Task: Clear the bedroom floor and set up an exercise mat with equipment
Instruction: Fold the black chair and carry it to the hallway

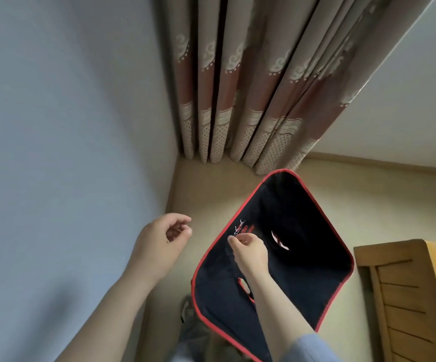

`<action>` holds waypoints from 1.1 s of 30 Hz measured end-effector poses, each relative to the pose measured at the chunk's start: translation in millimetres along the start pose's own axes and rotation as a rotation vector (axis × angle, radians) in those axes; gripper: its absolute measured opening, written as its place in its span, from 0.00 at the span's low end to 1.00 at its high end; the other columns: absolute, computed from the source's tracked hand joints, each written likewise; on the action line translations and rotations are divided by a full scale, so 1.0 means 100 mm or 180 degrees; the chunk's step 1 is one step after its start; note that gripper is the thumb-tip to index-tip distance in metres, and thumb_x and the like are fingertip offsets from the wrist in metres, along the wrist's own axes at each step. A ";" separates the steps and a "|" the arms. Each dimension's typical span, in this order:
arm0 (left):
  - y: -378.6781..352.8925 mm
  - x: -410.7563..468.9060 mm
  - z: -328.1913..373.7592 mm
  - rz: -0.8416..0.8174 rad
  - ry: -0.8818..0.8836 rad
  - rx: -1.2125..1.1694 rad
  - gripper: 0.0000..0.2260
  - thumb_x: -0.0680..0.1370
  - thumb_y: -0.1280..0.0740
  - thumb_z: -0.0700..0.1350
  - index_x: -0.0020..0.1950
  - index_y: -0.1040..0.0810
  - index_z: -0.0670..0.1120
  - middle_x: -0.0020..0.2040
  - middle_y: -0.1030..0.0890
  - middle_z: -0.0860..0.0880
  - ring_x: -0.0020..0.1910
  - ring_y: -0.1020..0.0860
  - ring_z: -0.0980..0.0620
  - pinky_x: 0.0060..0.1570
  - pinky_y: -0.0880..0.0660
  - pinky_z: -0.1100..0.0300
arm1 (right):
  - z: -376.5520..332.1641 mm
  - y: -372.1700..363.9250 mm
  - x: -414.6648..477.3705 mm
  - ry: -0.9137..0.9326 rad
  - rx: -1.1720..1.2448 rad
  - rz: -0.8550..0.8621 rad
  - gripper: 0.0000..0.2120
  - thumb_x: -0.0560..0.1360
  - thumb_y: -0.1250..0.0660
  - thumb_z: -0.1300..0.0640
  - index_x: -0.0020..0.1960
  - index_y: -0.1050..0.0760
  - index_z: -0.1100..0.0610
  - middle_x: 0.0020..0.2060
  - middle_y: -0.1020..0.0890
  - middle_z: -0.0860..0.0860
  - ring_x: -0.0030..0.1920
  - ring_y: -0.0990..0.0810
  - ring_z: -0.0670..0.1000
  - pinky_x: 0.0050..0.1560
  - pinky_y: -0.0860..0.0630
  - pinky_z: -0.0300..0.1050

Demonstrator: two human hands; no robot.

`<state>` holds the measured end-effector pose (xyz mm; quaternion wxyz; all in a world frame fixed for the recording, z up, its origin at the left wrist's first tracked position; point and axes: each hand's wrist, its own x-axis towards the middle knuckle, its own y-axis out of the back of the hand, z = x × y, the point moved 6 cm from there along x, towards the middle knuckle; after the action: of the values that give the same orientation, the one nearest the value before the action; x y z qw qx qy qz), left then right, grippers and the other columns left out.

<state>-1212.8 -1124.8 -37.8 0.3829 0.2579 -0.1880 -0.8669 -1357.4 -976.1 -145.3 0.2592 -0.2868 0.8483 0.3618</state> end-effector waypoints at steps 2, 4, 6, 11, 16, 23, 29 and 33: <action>-0.09 0.15 -0.16 -0.0090 0.0090 0.0034 0.07 0.75 0.31 0.42 0.49 0.20 0.54 0.42 0.18 0.57 0.42 0.21 0.62 0.41 0.29 0.76 | 0.06 -0.18 0.19 -0.0100 -0.0102 0.0023 0.18 0.74 0.34 0.47 0.58 0.23 0.57 0.49 0.17 0.49 0.46 0.23 0.48 0.49 0.27 0.41; -0.18 0.27 -0.32 -0.0163 0.0172 0.0080 0.08 0.75 0.31 0.42 0.49 0.20 0.55 0.42 0.18 0.57 0.42 0.21 0.62 0.40 0.29 0.76 | 0.11 -0.32 0.35 -0.0226 -0.0272 0.0052 0.20 0.75 0.33 0.46 0.62 0.25 0.56 0.54 0.19 0.50 0.51 0.23 0.49 0.52 0.29 0.41; -0.24 0.37 -0.47 -0.0200 0.0260 0.0116 0.08 0.75 0.31 0.42 0.49 0.20 0.54 0.42 0.18 0.57 0.42 0.22 0.62 0.40 0.29 0.77 | 0.18 -0.47 0.48 -0.0361 -0.0379 0.0069 0.24 0.74 0.33 0.44 0.64 0.27 0.57 0.57 0.20 0.51 0.57 0.22 0.52 0.54 0.29 0.43; -0.38 0.49 -0.78 -0.0315 0.0442 0.0276 0.07 0.75 0.31 0.43 0.49 0.21 0.55 0.42 0.19 0.58 0.41 0.22 0.62 0.38 0.30 0.77 | 0.39 -0.79 0.66 -0.0568 -0.0562 0.0139 0.24 0.70 0.30 0.42 0.57 0.29 0.56 0.51 0.21 0.50 0.51 0.21 0.53 0.50 0.25 0.47; -0.48 0.57 -0.89 -0.0380 0.0505 0.0359 0.07 0.75 0.32 0.41 0.50 0.20 0.52 0.42 0.19 0.57 0.43 0.21 0.57 0.38 0.31 0.78 | 0.57 -0.79 0.67 -0.0602 -0.0494 0.0209 0.13 0.69 0.31 0.51 0.50 0.28 0.54 0.44 0.20 0.49 0.45 0.22 0.52 0.47 0.26 0.46; -0.80 0.64 -0.83 -0.0716 0.0479 0.0529 0.06 0.76 0.33 0.43 0.51 0.20 0.53 0.43 0.20 0.56 0.43 0.22 0.58 0.39 0.31 0.73 | 0.75 -0.47 0.53 -0.0116 -0.0114 0.0411 0.02 0.69 0.33 0.58 0.41 0.25 0.55 0.35 0.20 0.48 0.37 0.23 0.50 0.40 0.27 0.45; -1.29 0.70 -0.44 -0.1107 0.0070 0.0795 0.06 0.76 0.33 0.44 0.50 0.21 0.53 0.45 0.21 0.56 0.43 0.23 0.59 0.43 0.30 0.66 | 0.89 0.08 0.36 -0.0002 0.0217 0.0651 0.03 0.68 0.34 0.60 0.38 0.23 0.54 0.33 0.19 0.47 0.37 0.21 0.47 0.42 0.25 0.44; -1.69 0.66 -0.02 -0.1368 -0.0365 0.1086 0.06 0.76 0.33 0.44 0.51 0.20 0.51 0.44 0.21 0.56 0.42 0.24 0.60 0.45 0.29 0.62 | 1.10 0.52 0.18 0.0022 0.0276 0.0828 0.05 0.67 0.33 0.61 0.39 0.20 0.53 0.34 0.18 0.47 0.38 0.21 0.45 0.44 0.23 0.44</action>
<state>-1345.3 -1067.2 -148.1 0.1300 0.3030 -0.2936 -0.8973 -1379.7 -867.5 -199.2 0.2193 -0.1643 0.8941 0.3542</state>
